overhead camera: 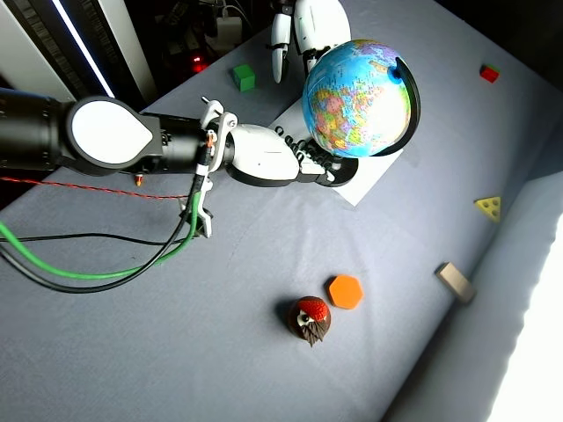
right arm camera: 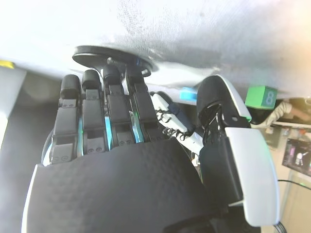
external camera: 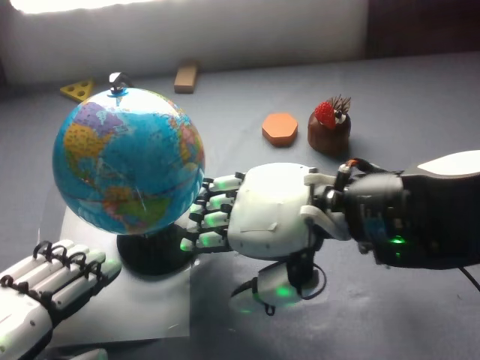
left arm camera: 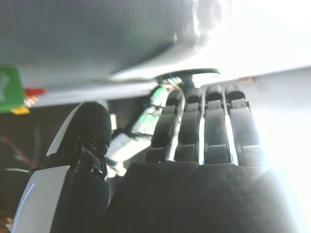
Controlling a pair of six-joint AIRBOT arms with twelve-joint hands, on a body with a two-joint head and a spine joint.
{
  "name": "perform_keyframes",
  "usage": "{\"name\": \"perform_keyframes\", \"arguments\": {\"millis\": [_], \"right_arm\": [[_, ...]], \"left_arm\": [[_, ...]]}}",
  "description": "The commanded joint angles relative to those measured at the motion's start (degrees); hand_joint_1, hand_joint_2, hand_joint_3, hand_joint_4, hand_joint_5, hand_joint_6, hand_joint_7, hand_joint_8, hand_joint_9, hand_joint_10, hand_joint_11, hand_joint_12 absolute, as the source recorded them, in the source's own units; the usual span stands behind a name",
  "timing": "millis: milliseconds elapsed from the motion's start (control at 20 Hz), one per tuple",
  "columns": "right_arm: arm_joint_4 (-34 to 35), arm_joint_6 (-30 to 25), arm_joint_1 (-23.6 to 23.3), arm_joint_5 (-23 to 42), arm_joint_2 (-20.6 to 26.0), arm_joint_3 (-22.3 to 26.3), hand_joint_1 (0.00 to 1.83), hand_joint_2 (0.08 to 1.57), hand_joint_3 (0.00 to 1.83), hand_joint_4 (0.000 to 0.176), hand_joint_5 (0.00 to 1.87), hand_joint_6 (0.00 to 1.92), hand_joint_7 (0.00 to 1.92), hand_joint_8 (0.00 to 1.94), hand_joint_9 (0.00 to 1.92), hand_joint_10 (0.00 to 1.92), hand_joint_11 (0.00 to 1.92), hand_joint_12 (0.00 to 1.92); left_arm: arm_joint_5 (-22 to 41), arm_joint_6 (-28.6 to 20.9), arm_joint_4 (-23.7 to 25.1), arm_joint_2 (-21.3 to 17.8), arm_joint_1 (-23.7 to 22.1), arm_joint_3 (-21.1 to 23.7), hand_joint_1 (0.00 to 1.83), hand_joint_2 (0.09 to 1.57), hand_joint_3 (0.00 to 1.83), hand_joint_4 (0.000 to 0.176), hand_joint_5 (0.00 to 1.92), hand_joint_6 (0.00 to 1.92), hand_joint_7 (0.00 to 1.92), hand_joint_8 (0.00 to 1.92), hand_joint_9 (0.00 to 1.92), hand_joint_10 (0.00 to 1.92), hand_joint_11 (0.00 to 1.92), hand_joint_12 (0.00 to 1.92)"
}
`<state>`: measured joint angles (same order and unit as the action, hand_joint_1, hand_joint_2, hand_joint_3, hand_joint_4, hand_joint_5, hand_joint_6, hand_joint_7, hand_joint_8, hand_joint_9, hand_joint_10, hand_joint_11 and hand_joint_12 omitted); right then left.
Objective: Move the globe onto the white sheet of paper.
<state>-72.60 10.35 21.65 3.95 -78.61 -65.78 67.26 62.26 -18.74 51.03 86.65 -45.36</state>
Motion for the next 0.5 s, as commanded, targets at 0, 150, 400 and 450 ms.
{"name": "perform_keyframes", "arguments": {"millis": [0, 150, 400, 450], "right_arm": [[0.4, -1.4, -0.8, 1.3, 1.2, 1.1, 0.0, 1.29, 0.0, 0.0, 0.2, 0.01, 0.19, 0.0, 0.13, 0.0, 0.0, 0.23], [0.4, -8.6, -0.7, -3.4, 5.9, 5.0, 0.0, 1.29, 0.0, 0.0, 0.2, 0.0, 0.2, 0.0, 0.12, 0.0, 0.0, 0.2], [0.4, -18.2, -0.6, -12.5, 16.0, 16.1, 0.0, 1.29, 0.0, 0.0, 0.2, 0.0, 0.18, 0.0, 0.13, 0.0, 0.0, 0.27], [0.3, -19.4, -0.8, -15.5, 17.6, 18.4, 0.0, 1.29, 0.0, 0.0, 0.19, 0.0, 0.18, 0.0, 0.13, 0.0, 0.0, 0.27]], "left_arm": [[3.7, 0.0, 0.3, -0.5, -0.6, 0.8, 0.0, 1.37, 0.0, 0.0, 0.0, 0.0, 0.0, 0.0, 0.0, 0.0, 0.0, 0.0], [0.2, 2.2, -2.1, -2.0, -2.4, 4.7, 0.0, 1.37, 0.0, 0.0, 0.0, 0.0, 0.0, 0.0, 0.0, 0.0, 0.0, 0.0], [-6.3, 6.9, -8.0, -5.3, -7.0, 11.3, 0.0, 1.37, 0.0, 0.0, 0.01, 0.0, 0.0, 0.0, 0.0, 0.0, 0.0, 0.0], [-8.8, 8.2, -9.6, -6.2, -8.3, 12.5, 0.0, 1.37, 0.0, 0.0, 0.01, 0.0, 0.0, 0.0, 0.0, 0.0, 0.0, 0.0]]}}
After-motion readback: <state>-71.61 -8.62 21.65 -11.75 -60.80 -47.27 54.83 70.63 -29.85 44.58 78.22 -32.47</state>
